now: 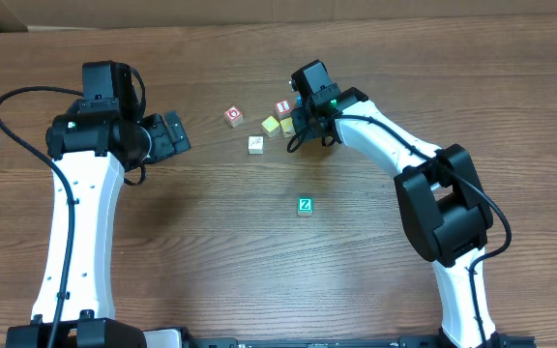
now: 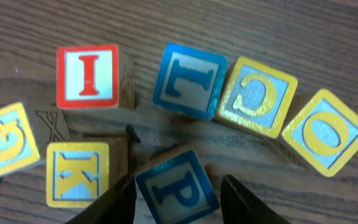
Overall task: Flip 4 blocks
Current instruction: 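Move the right gripper back over the cluster above the blue P block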
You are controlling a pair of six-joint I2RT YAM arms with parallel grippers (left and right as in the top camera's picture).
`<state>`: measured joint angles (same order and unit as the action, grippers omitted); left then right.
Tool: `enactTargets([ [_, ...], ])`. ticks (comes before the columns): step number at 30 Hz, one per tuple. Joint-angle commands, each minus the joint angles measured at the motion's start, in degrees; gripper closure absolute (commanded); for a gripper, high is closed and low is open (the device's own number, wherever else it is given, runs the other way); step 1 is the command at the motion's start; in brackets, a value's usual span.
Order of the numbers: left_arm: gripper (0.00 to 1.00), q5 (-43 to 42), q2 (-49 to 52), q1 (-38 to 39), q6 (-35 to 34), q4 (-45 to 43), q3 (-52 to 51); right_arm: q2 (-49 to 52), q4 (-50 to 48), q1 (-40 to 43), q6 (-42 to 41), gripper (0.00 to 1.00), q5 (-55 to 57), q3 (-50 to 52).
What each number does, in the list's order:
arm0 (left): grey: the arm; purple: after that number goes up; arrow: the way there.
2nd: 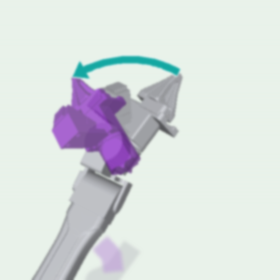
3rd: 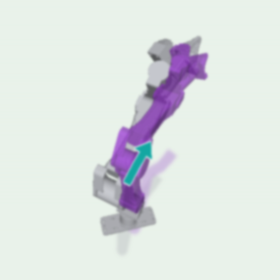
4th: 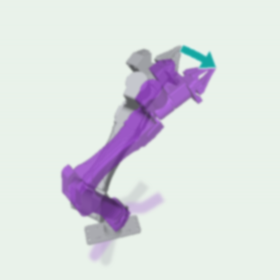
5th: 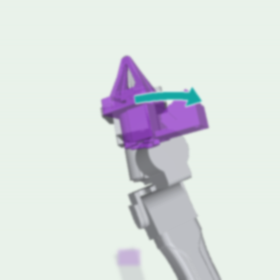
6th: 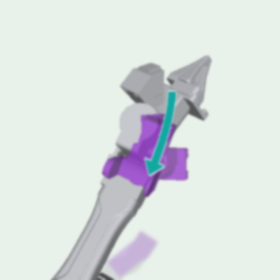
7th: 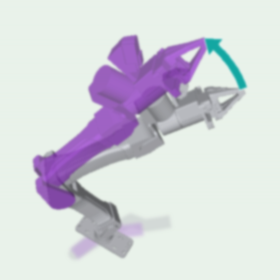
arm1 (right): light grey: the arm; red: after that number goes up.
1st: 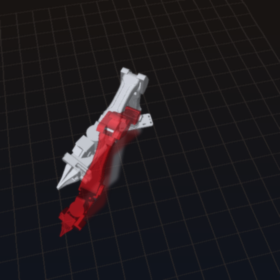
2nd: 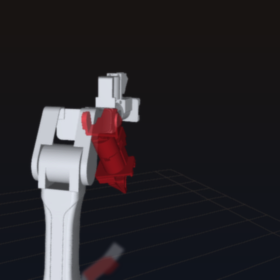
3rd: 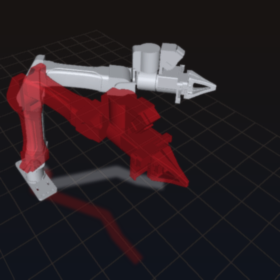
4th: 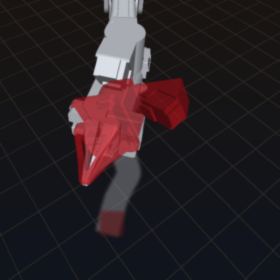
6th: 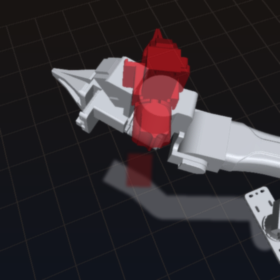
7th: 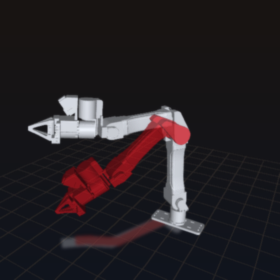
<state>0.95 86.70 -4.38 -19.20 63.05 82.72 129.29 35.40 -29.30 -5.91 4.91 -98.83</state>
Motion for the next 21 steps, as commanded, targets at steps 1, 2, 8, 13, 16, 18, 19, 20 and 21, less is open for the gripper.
enactTargets([
  [1,0.0,0.6,0.5,-0.1,-0.5,0.1,0.6,0.2,-1.0,-0.2,0.2,0.54,0.6,0.3],
  [2,0.0,0.6,0.5,-0.1,-0.5,0.1,0.6,0.2,-1.1,-0.2,0.2,0.54,0.6,0.3],
  [8,0.0,0.6,0.5,-0.1,-0.5,0.1,0.6,0.5,-0.2,-0.2,0.2,0.56,0.6,0.3],
  [13,0.0,0.6,0.5,-0.1,-0.5,0.1,0.6,0.7,0.3,-0.2,0.2,0.57,0.6,0.3],
  [16,0.0,0.6,0.5,-0.1,-0.5,0.1,0.6,0.7,0.2,-0.2,0.2,0.58,0.6,0.3],
  [18,0.0,0.6,0.5,-0.1,-0.5,0.1,0.6,0.7,0.2,-0.2,0.2,0.6,0.6,0.3],
  [19,0.0,0.5,0.5,-0.1,-0.5,0.1,0.6,0.7,0.2,-0.2,0.2,0.62,0.6,0.3],
  [20,0.0,0.6,0.5,-0.1,-0.5,0.1,0.6,0.7,0.2,-0.2,0.2,0.62,0.6,0.3],
  [21,0.0,0.6,0.5,-0.1,-0.5,0.1,0.6,0.7,0.1,-0.2,0.2,0.62,0.6,0.3],
])
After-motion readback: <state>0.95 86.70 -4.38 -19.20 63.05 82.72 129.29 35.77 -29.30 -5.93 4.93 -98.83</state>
